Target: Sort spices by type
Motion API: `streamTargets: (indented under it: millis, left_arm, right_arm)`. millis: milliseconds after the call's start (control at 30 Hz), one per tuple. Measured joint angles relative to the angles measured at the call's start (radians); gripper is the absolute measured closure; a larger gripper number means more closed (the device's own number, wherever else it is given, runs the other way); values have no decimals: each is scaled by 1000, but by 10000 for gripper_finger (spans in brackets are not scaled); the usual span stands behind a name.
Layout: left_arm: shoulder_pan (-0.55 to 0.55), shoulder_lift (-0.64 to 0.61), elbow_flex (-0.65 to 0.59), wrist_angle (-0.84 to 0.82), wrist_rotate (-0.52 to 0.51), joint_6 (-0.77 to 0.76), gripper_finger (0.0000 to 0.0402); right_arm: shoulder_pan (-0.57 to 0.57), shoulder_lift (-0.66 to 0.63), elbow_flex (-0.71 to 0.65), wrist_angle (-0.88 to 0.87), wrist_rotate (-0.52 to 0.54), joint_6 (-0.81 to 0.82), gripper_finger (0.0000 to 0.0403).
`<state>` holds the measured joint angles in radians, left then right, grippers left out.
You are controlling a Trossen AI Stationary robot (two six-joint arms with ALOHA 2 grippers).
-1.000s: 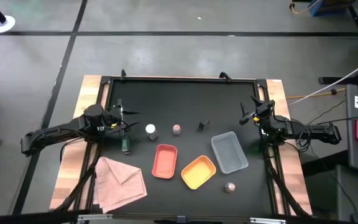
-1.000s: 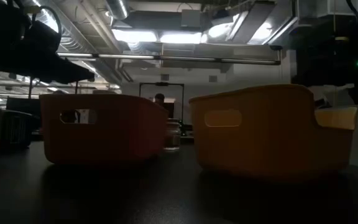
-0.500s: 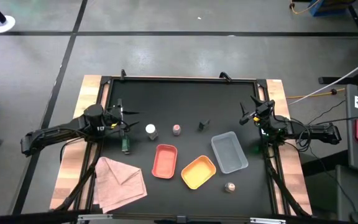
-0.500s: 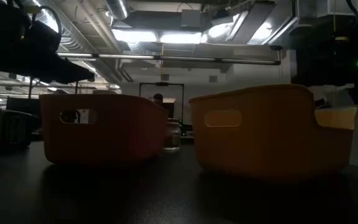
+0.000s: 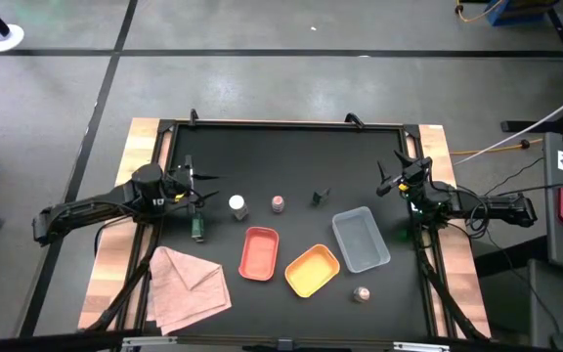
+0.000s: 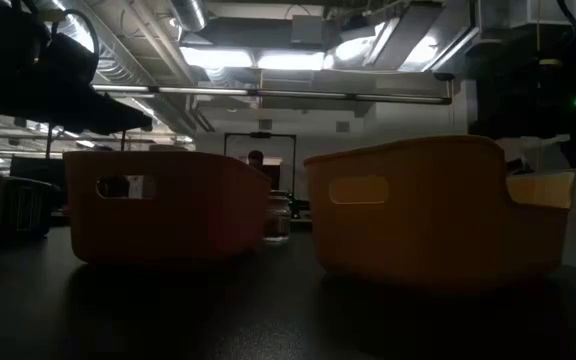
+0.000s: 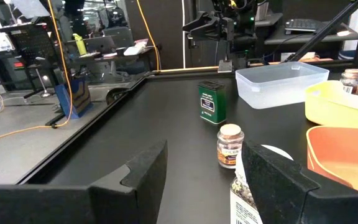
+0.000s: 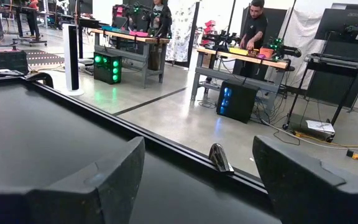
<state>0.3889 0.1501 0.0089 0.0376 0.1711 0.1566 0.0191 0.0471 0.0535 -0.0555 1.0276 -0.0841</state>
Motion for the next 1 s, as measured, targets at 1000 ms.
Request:
streamTargets:
  millis: [1000]
  left_arm:
    - [0, 0, 0, 23, -5, -166, 205]
  right_arm:
    - [0, 0, 1, 10, -364, 13, 104]
